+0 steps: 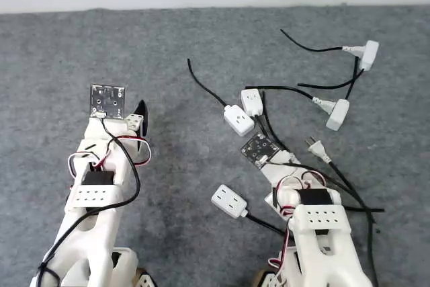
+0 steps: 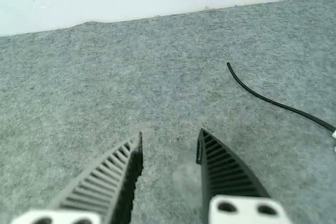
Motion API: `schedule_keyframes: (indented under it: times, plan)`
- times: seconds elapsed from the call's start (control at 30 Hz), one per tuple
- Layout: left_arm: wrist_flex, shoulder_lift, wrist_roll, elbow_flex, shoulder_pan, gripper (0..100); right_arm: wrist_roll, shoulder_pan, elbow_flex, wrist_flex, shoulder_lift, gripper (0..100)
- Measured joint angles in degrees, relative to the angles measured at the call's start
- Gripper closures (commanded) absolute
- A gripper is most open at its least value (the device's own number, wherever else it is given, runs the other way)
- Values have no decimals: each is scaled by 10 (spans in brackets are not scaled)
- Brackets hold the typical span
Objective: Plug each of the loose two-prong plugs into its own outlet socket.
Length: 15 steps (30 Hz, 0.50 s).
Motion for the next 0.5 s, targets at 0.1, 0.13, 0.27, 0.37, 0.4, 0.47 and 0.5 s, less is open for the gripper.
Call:
schedule_keyframes:
  times: [0.1,0.13,0.27,0.37,0.4,0.47,0.5]
  plan:
    - [0,0,0,0,0,829,2,32,-1,-13,0,798]
    - [0,0,0,0,0,829,8,33,-1,-14,0,798]
    - [0,0,0,0,0,829,18,38,-1,-18,4,798]
    - [0,0,0,0,0,829,19,40,-15,-19,38,798]
    - [0,0,0,0,0,829,19,38,-22,-21,55,798]
    - [0,0,0,0,0,829,21,39,-42,-21,99,798]
    - [0,0,0,0,0,829,21,40,-57,-21,123,798]
